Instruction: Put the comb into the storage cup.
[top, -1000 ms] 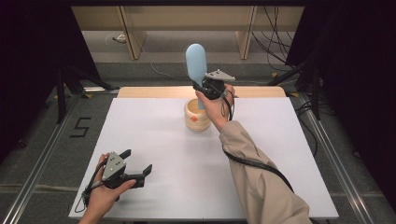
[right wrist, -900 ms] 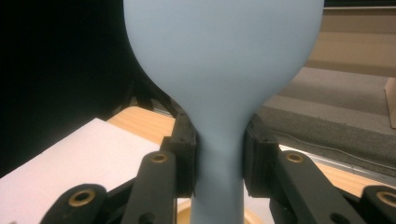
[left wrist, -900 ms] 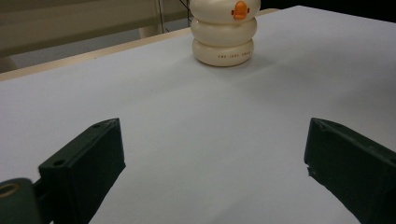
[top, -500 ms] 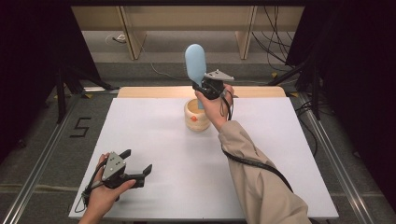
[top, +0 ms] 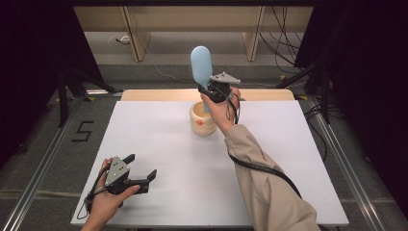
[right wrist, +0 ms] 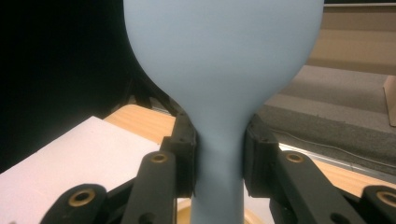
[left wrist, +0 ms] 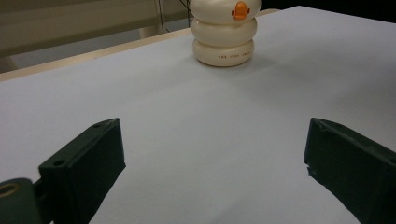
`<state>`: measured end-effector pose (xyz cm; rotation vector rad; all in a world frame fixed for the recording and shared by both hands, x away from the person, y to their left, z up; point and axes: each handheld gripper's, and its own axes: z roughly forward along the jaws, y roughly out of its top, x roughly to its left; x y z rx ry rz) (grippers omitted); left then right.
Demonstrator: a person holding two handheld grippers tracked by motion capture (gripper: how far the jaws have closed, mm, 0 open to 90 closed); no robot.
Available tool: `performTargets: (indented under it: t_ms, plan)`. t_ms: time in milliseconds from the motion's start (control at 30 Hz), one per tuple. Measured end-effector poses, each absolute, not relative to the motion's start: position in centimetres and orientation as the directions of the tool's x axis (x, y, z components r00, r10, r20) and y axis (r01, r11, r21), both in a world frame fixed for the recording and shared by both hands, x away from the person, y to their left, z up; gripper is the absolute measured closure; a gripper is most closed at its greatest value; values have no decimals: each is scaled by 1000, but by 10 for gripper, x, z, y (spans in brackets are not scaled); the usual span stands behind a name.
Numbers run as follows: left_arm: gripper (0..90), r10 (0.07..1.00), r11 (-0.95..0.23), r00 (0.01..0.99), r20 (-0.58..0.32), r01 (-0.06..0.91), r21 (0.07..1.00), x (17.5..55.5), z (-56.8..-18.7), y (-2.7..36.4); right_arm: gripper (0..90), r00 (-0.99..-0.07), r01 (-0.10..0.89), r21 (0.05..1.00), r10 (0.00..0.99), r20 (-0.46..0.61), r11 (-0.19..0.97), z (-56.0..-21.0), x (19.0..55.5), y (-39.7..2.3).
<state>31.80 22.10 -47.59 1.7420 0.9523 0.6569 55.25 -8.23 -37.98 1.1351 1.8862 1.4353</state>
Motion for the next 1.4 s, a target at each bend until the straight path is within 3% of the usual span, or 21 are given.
performTargets:
  t_ms: [1400]
  plan:
    - [49, 839, -187, 545, -5, 297, 936, 318, -476, 221, 702, -510, 293, 950, 858, 58, 110, -391, 556, -79]
